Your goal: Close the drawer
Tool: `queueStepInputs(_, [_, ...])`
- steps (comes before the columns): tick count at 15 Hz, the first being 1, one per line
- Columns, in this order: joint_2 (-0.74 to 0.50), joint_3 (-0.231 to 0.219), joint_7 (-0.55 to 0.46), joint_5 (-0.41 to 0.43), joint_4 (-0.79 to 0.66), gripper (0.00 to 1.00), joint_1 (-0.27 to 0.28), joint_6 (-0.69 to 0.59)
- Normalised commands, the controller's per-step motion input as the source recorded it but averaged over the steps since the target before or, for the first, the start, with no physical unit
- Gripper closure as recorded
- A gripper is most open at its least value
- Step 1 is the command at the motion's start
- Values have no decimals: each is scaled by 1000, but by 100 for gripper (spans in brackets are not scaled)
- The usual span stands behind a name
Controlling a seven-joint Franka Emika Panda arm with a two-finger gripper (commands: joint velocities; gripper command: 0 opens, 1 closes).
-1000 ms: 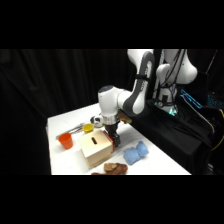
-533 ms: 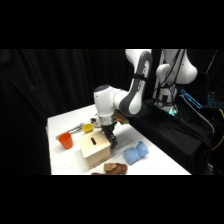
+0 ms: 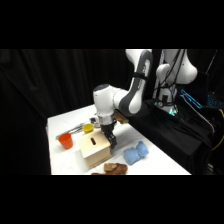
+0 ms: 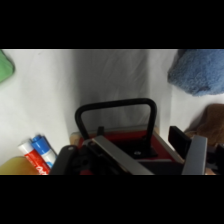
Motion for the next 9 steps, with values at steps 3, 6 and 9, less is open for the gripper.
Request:
queueStepInputs(3, [-362, -92, 39, -80, -114, 0, 76, -207])
queueStepInputs(6, [-391, -124, 105, -117, -129, 0, 91, -302])
queueStepInputs(9, [-369, -117, 93, -119, -68, 0, 65, -351])
